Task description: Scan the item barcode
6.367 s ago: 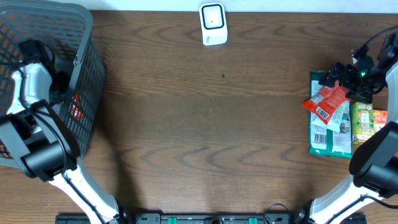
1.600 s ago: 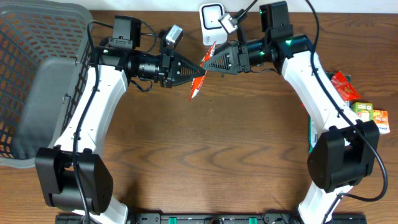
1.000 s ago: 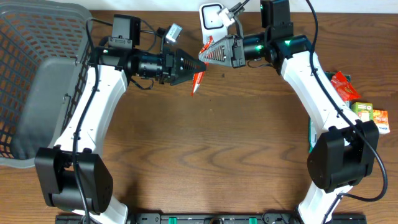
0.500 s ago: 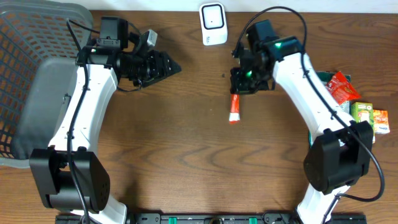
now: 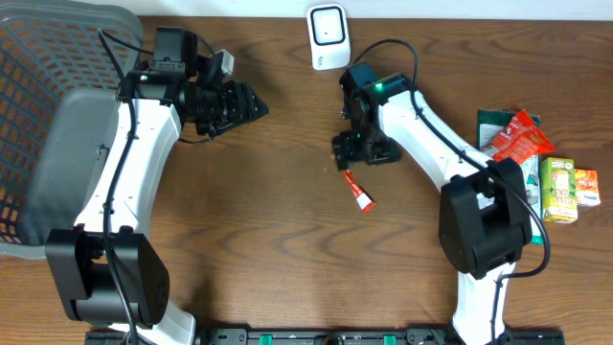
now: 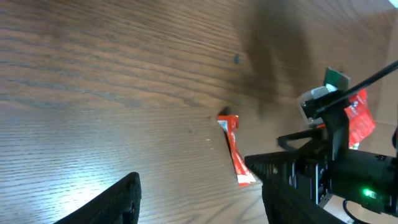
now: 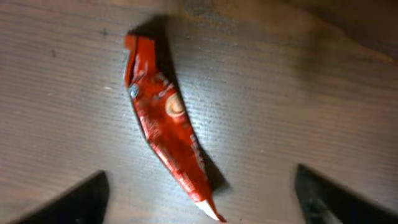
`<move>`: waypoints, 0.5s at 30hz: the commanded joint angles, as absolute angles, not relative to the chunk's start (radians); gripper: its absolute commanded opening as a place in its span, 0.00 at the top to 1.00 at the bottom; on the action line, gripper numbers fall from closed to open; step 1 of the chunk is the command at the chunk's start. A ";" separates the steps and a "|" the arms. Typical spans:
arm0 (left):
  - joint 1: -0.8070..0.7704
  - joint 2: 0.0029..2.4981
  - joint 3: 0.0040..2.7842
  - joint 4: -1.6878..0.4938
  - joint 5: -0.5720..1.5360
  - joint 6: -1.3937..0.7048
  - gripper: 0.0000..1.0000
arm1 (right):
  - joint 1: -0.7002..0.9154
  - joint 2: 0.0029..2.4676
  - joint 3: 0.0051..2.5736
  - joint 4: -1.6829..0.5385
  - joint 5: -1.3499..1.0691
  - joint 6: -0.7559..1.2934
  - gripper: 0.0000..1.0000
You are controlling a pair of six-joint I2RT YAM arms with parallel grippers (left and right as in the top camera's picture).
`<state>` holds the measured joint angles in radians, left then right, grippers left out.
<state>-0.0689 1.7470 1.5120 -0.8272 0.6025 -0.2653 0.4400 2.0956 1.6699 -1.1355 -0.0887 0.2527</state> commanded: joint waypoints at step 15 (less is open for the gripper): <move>-0.070 1.745 1.509 -0.831 0.574 -0.256 0.36 | 0.395 2.077 1.729 -1.163 -0.368 0.133 0.99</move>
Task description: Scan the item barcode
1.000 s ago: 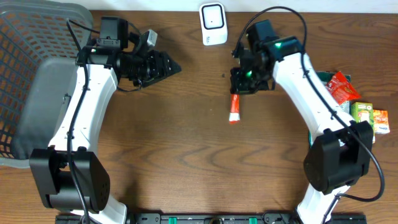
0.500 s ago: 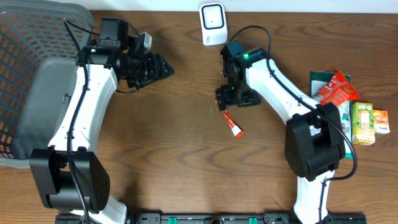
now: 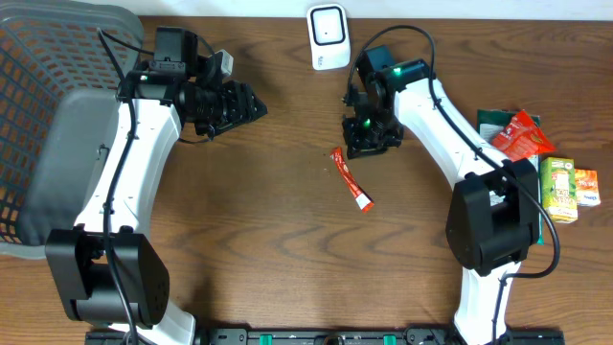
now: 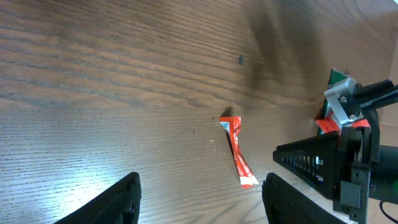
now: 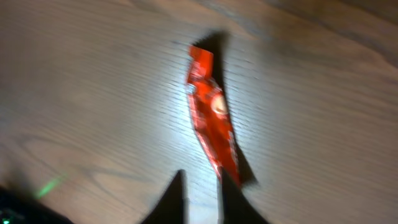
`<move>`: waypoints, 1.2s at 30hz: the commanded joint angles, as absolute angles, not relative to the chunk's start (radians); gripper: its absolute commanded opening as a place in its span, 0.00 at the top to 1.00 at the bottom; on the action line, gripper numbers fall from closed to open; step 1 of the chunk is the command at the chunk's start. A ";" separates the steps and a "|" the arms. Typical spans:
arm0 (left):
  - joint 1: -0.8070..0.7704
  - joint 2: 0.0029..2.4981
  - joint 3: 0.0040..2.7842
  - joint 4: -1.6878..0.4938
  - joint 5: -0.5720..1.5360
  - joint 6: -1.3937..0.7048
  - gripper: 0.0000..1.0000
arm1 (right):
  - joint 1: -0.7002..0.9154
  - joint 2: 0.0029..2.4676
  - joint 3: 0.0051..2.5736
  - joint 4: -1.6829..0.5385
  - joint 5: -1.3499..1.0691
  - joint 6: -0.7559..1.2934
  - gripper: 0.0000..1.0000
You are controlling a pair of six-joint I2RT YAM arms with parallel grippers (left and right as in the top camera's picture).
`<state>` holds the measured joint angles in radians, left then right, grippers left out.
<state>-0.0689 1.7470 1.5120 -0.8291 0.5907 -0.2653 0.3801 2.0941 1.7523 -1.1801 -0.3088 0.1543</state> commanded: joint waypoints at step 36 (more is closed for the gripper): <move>-0.070 1.745 1.507 -0.837 0.504 -0.256 0.36 | 0.303 1.955 1.552 -1.065 -0.386 0.081 0.99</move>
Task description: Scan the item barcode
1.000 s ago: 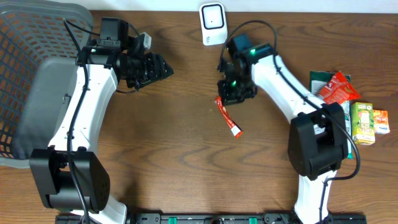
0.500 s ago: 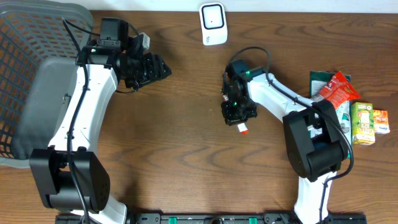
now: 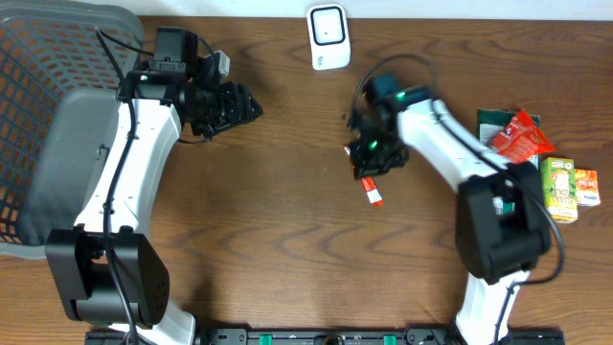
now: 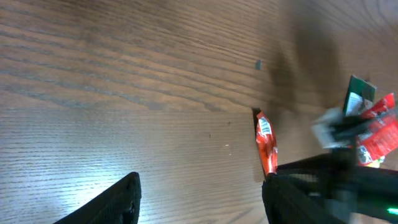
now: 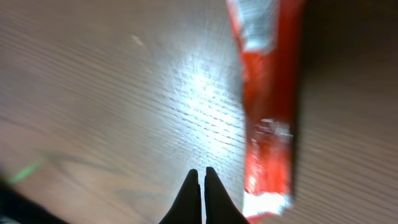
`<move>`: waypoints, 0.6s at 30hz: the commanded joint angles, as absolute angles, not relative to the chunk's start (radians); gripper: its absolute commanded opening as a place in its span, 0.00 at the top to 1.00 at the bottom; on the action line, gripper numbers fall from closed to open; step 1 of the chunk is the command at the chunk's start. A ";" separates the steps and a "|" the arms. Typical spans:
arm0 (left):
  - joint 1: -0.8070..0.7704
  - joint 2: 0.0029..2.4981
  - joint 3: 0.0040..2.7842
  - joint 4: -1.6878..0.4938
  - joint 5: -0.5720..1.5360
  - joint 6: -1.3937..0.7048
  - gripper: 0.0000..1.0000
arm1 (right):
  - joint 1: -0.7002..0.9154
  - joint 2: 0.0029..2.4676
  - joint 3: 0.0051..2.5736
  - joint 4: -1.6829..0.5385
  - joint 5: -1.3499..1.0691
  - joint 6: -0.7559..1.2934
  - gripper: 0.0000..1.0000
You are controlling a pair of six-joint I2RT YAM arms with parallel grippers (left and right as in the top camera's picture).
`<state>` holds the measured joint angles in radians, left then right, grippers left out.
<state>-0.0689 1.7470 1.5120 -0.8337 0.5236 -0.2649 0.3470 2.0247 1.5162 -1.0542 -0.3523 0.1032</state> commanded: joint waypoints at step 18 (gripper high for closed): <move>-0.070 1.745 1.507 -0.837 0.504 -0.256 0.36 | 0.317 1.998 1.409 -0.728 -0.279 0.173 0.99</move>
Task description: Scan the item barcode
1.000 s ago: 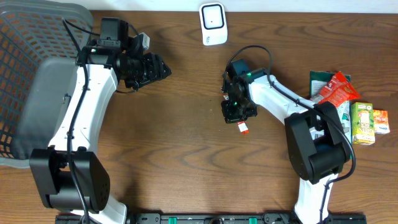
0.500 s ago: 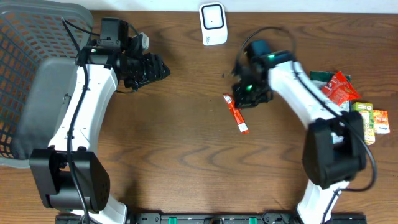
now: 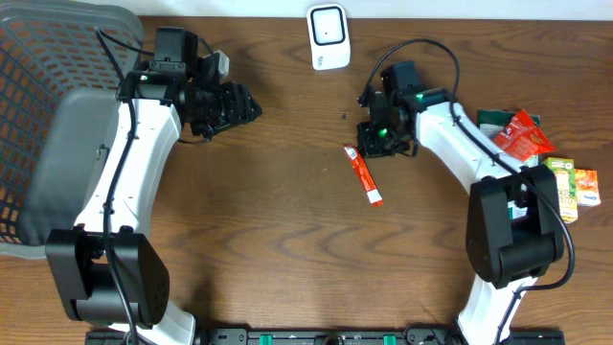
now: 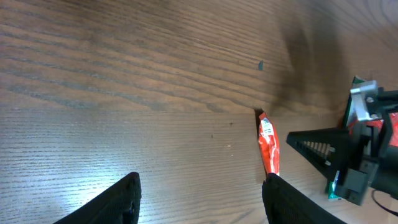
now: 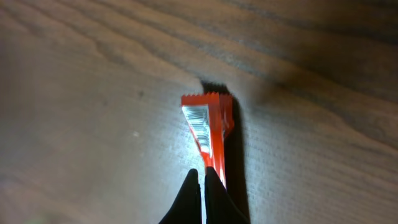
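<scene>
A slim red sachet lies flat on the wooden table, its white printed end pointing away from me. The right wrist view shows that end just beyond my right gripper, which is shut with nothing between its fingers. From above, the right gripper hangs just right of the sachet's far end. The white scanner stands at the back edge. My left gripper is open at the upper left, well away; its wrist view has the sachet near the right finger.
A grey mesh basket fills the left side behind the left arm. At the right edge lie a green packet, a red packet and small juice cartons.
My right gripper, still shut, has moved from low over the sachet's middle to up and right of it. The whole sachet now shows, its white end up. The left arm is unchanged.
My right gripper stood open right over the sachet. Then it was almost shut beside the sachet, which lay further left. Then its shut fingers were down against the sachet. Now it is drawn back and the sachet lies shifted to the right.
</scene>
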`<move>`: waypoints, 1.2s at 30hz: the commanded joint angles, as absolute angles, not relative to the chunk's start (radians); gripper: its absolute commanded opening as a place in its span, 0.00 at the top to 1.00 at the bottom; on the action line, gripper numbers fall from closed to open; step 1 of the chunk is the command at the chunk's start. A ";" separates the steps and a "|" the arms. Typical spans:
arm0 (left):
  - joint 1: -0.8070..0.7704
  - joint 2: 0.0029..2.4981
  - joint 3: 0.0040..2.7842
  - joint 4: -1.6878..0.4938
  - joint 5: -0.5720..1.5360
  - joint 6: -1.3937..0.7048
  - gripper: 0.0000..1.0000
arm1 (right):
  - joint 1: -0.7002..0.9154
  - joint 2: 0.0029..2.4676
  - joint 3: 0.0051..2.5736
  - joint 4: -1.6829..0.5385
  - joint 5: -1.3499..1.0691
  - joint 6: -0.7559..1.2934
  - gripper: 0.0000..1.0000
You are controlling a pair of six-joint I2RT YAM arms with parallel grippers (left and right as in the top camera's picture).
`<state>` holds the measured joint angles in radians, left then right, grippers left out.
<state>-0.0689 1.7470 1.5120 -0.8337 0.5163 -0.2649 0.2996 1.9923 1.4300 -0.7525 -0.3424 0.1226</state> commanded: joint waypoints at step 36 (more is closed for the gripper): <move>-0.070 1.745 1.493 -0.833 0.459 -0.256 0.36 | 0.367 1.958 1.347 -0.623 -0.215 0.240 0.99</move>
